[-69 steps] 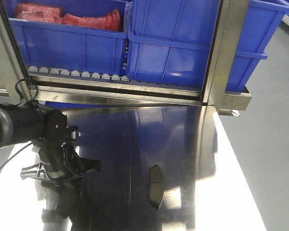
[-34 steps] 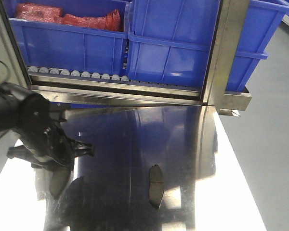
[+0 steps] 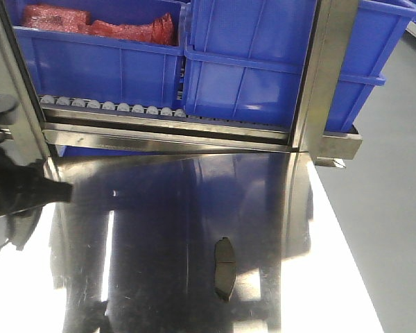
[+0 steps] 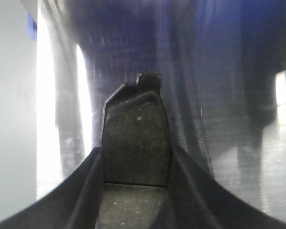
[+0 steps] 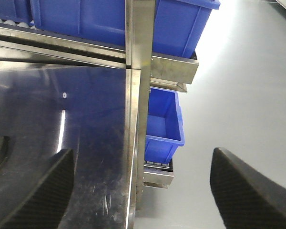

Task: Move and align brake pads A on conveyor
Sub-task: 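Hold the pad raised in the left gripper while the right arm moves in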

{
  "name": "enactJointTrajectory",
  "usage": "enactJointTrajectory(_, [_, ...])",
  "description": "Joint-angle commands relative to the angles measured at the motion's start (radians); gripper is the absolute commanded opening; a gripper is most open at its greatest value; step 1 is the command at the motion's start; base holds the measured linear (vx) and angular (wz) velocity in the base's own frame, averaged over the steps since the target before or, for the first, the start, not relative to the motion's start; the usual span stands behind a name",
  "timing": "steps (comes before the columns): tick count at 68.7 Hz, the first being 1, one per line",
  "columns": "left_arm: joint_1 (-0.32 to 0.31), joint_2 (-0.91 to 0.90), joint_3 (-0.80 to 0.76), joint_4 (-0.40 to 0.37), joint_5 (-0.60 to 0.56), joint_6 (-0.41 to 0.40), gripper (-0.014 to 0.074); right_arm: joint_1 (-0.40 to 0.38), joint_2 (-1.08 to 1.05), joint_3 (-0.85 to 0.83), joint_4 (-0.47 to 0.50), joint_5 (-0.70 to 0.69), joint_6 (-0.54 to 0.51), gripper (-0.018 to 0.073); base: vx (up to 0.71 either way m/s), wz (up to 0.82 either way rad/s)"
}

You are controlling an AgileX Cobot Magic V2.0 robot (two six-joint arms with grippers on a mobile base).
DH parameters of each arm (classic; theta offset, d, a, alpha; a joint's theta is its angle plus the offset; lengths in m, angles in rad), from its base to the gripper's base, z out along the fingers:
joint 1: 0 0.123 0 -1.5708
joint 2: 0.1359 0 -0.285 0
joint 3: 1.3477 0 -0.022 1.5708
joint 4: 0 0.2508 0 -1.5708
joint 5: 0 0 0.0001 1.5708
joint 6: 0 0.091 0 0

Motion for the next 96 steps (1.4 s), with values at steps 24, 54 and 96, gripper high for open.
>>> enactJointTrajectory(24, [-0.003,-0.54,0.415,0.064,-0.331,0.06,-0.0007,-0.002,0.005,-0.028,0.0,-0.07,-0.003,0.0568,0.0,0.0])
enactJointTrajectory(54, [0.051,-0.883,0.585,0.049,-0.273,0.059,-0.0006,-0.002,0.005,-0.028,0.0,-0.07,-0.003,0.0568,0.0,0.0])
enactJointTrajectory(96, [0.089,-0.884,0.585,0.042,-0.268,0.059,-0.0006,-0.002,0.005,-0.028,0.0,-0.07,-0.003,0.0568,0.0,0.0])
